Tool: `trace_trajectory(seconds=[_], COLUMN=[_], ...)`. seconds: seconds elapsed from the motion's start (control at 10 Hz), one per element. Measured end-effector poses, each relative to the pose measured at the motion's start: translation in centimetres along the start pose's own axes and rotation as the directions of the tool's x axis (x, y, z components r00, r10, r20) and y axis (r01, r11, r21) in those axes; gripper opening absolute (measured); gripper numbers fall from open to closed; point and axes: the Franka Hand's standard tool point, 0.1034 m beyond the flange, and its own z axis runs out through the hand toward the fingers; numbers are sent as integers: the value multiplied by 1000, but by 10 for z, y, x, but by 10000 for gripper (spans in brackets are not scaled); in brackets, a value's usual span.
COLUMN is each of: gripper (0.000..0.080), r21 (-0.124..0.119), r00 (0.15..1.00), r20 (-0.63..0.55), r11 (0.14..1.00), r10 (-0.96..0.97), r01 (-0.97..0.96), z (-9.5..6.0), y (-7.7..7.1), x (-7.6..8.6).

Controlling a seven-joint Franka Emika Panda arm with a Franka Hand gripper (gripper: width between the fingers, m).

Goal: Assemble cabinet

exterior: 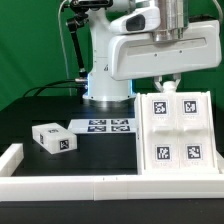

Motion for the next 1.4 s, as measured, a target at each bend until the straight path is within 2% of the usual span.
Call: trace_trajectory(seconds=[0.2, 0.4, 0.6, 0.8, 1.0, 1.1, 1.2, 1.3, 1.4], gripper=[2, 2, 2, 2, 2, 126, 126, 310, 445], r21=[0, 2, 6, 7, 8, 8, 8, 8, 4], r00=[1000, 1000, 999, 1000, 1000, 1000, 1000, 1000, 1000], r20=[0, 14, 32, 24, 26, 26, 26, 27, 21], r11=[1000, 1000, 1000, 1000, 1000, 1000, 1000, 1000, 1000], r10=[0, -5, -4, -4, -5, -5, -5, -5, -7], r01=[0, 5, 4, 4, 5, 5, 5, 5, 7], z=[0, -11, -13, -21, -20, -20, -20, -20, -16], y=[0, 3, 3, 4, 3, 3, 3, 3, 3], x=[0, 4, 6, 17, 17, 17, 16, 16, 13])
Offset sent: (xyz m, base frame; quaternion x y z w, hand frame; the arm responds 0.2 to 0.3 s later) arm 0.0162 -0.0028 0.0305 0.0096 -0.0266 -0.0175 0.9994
